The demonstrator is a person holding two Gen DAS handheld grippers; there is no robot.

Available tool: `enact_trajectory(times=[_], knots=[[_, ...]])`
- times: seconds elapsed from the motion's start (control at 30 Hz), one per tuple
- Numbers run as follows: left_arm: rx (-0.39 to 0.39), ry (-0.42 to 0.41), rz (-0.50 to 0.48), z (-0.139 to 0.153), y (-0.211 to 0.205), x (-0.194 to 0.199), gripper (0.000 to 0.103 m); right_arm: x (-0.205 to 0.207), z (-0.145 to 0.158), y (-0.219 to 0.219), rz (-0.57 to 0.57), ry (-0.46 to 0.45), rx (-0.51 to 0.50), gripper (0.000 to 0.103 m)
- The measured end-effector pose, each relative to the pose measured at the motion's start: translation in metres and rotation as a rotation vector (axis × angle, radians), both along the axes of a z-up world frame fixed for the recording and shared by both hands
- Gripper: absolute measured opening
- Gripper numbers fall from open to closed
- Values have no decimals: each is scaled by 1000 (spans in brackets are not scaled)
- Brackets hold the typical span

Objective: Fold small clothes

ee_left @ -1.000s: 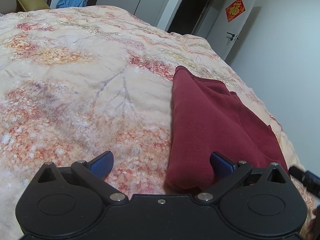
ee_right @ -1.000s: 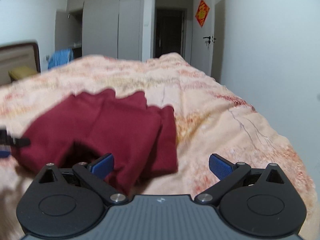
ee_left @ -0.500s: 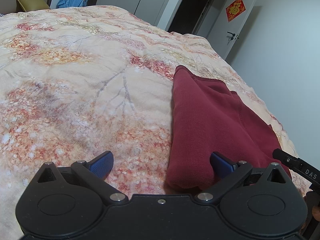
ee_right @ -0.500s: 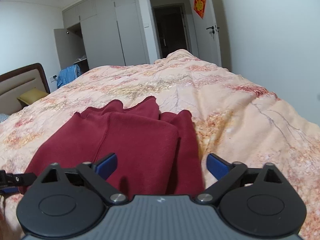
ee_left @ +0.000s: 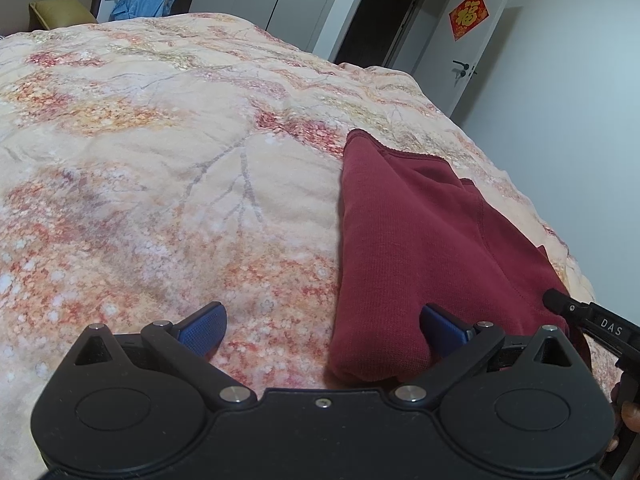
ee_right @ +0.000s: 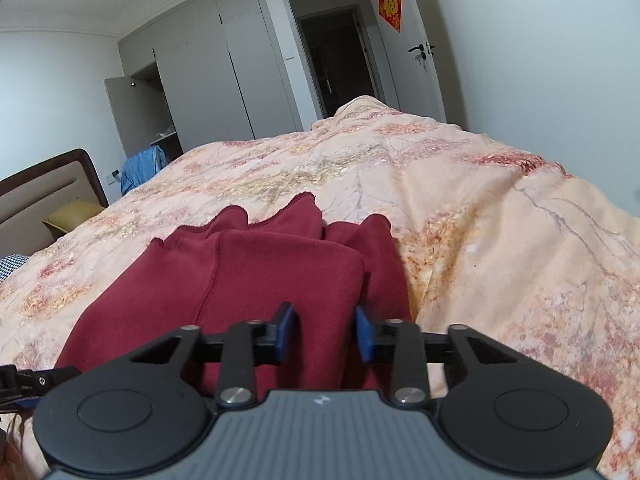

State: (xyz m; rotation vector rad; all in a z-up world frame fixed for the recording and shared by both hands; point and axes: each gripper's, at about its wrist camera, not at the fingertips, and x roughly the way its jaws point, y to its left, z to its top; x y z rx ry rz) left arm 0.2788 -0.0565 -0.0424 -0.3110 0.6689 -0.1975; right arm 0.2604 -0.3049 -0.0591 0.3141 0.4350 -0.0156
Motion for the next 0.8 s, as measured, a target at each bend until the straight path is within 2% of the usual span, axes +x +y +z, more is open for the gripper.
enact_trajectory(times=[0.17, 0.27, 0.33, 0.43, 0.57, 0.67, 0.73, 0.8], knots=[[30, 10, -46, 8, -13, 14, 103, 6, 7, 5, 11, -30, -77, 8], [24, 12, -89, 19, -24, 24, 102, 11, 17, 3, 12, -67, -118, 8], [8, -15, -133, 28, -33, 27, 102, 16, 28, -2, 2, -98, -143, 8], [12, -33, -169, 31, -48, 29, 102, 18, 44, -17, -53, -138, -160, 8], [-30, 22, -150, 10, -46, 30, 102, 25, 37, -41, -68, -64, -90, 8], [-66, 26, -147, 3, -36, 27, 102, 27, 12, -41, -63, 14, -100, 13], [-73, 29, -147, 3, -33, 27, 102, 21, 1, -42, -72, 20, -75, 24], [-75, 31, -143, 3, -33, 27, 102, 14, -2, -46, -94, 9, -32, 45]])
